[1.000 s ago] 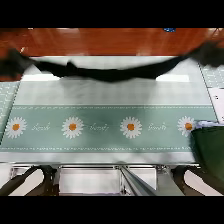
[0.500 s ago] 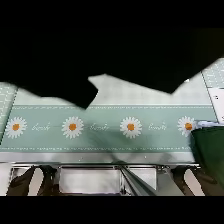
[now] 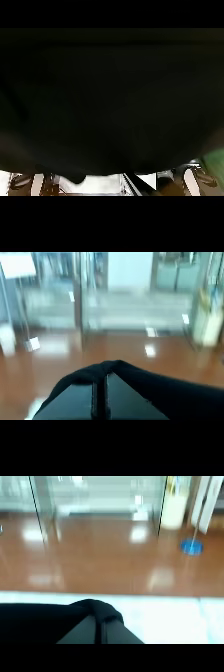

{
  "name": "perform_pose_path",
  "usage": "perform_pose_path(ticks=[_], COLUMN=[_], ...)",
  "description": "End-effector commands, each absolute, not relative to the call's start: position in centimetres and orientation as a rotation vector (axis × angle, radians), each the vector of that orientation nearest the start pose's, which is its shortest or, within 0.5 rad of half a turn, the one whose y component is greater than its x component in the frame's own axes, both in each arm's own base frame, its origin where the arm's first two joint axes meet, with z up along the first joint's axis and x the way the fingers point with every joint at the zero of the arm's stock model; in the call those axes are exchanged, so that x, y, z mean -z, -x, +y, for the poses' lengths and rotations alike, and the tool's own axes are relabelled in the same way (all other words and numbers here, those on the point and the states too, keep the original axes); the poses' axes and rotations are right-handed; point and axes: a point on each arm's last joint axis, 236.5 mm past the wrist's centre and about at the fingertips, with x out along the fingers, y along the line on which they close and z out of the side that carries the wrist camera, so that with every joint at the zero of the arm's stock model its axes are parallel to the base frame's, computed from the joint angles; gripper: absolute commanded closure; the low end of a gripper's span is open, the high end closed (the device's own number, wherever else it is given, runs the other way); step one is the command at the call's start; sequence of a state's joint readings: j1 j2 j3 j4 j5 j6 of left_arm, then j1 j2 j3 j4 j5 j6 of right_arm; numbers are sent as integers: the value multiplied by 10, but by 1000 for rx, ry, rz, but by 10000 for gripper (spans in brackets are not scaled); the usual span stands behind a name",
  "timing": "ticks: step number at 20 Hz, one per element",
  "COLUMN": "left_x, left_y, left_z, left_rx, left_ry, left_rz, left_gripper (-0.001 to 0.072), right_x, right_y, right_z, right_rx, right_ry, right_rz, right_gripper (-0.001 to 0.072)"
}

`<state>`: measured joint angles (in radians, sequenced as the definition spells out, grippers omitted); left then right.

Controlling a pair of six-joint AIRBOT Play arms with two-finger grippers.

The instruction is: Fold the shirts.

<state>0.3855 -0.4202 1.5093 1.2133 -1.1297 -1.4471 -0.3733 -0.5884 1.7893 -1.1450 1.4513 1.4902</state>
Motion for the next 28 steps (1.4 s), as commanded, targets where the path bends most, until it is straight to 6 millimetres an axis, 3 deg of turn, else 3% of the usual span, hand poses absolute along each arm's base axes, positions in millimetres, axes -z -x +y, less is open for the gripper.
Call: perform_pose_path(ticks=[1, 4, 7, 9, 12, 15, 18, 21, 25, 27, 28], left_x=[-358, -267, -191, -151, -99, -58, -18, 0, -22, -35, -30], left_y=[-237, -295, -358, -404, -469, -520, -529, -519, -505, -490, -475], left_z=[-6, -18, -18, -14, -23, -30, -46, -52, -42, -30, -21], left_rx=[15, 143, 180, 155, 155, 177, 212, 241, 278, 292, 271], left_ry=[183, 325, 456, 497, 545, 573, 662, 660, 636, 591, 523], left_rz=[268, 494, 641, 687, 761, 858, 1049, 1145, 1174, 1190, 1245], left_gripper=[686, 686, 686, 686, 686, 686, 686, 686, 686, 686, 686], right_x=[-381, -302, -237, -193, -131, -80, -40, -14, -15, -16, -11], right_y=[-212, -257, -311, -351, -428, -494, -524, -529, -517, -496, -481], right_z=[19, 12, 24, 21, 20, 10, 10, 10, -7, -8, -7], right_rx=[-47, -95, -227, -239, -226, -194, -202, -194, -184, -222, -249], right_ry=[-136, -226, -335, -362, -405, -448, -509, -545, -560, -560, -532], right_rz=[398, 589, 713, 797, 843, 887, 988, 1051, 1092, 1176, 1238], right_gripper=[690, 690, 690, 690, 690, 690, 690, 690, 690, 690, 689])
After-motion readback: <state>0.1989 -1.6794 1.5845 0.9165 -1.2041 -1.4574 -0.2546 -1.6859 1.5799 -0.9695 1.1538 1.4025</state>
